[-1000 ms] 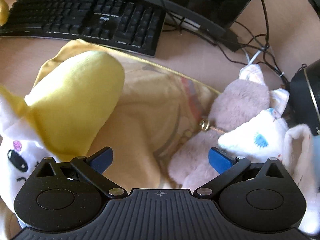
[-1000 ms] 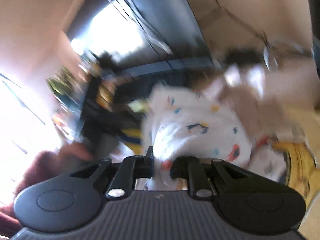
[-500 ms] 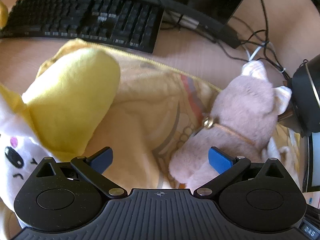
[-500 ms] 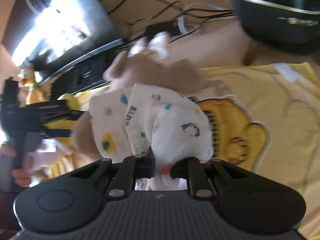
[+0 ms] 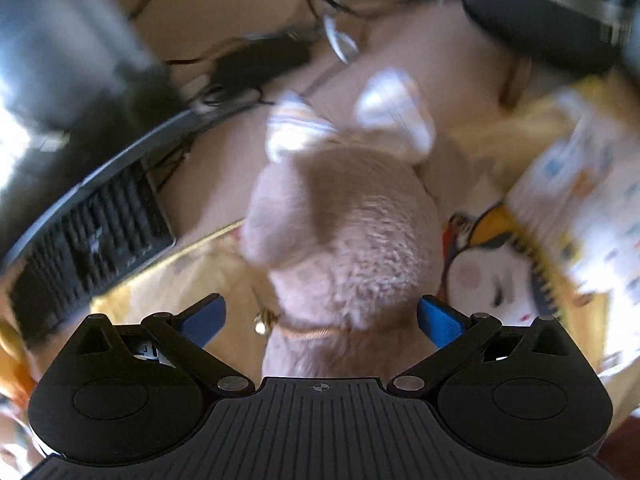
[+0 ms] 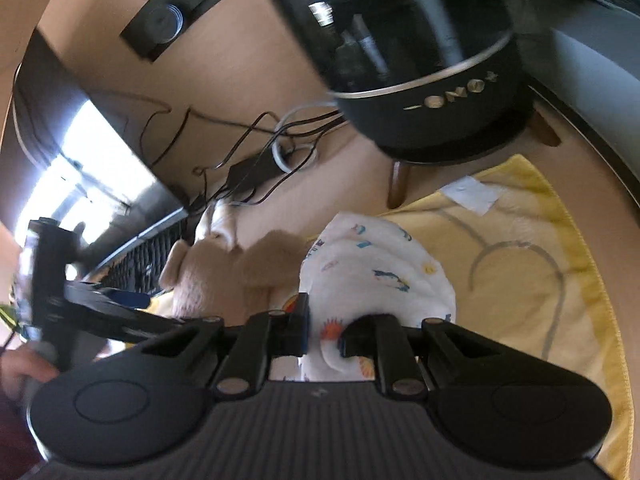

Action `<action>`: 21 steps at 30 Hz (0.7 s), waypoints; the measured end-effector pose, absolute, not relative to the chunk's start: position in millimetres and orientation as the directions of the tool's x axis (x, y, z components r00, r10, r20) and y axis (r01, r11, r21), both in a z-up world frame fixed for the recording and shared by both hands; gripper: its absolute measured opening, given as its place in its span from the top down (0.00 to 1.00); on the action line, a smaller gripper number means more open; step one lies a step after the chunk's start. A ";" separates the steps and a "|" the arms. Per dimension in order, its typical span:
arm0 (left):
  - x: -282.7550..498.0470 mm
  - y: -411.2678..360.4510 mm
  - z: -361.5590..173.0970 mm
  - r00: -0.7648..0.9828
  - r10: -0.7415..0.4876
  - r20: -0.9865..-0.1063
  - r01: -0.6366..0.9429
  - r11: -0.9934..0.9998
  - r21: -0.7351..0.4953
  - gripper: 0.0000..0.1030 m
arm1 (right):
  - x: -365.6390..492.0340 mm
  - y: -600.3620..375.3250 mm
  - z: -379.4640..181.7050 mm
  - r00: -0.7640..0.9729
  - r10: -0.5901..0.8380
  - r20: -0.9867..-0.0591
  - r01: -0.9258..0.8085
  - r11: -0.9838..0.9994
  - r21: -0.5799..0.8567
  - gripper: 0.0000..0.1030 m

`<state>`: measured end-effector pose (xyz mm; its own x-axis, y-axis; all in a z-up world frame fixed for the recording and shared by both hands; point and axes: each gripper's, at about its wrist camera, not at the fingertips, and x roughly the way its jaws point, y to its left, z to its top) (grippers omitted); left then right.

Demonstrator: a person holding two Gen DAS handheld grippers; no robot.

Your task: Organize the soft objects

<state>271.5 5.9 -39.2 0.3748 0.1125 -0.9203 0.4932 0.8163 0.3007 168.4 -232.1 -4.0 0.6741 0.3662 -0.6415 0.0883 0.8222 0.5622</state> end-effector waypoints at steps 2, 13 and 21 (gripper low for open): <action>280.4 -2.7 -53.9 0.322 0.140 -0.936 0.518 0.801 0.299 0.00 | 166.6 -239.7 -8.7 0.679 0.369 -0.635 0.103 0.809 0.579 0.86; 303.6 -7.2 -67.7 0.205 0.128 -0.970 0.530 0.819 0.221 0.12 | 156.8 -274.3 -31.9 0.703 0.352 -0.618 0.182 0.752 0.634 0.85; 302.1 38.1 -22.0 0.032 -0.512 -0.859 0.338 0.814 -0.472 0.12 | 156.6 -283.4 -26.6 0.712 0.331 -0.619 0.189 0.759 0.623 0.85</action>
<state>302.1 38.1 -22.0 0.0315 -0.5115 -0.8587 0.3383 0.8139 -0.4724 156.6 -283.4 -26.6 0.7122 0.3306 -0.6192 0.1887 0.7594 0.6226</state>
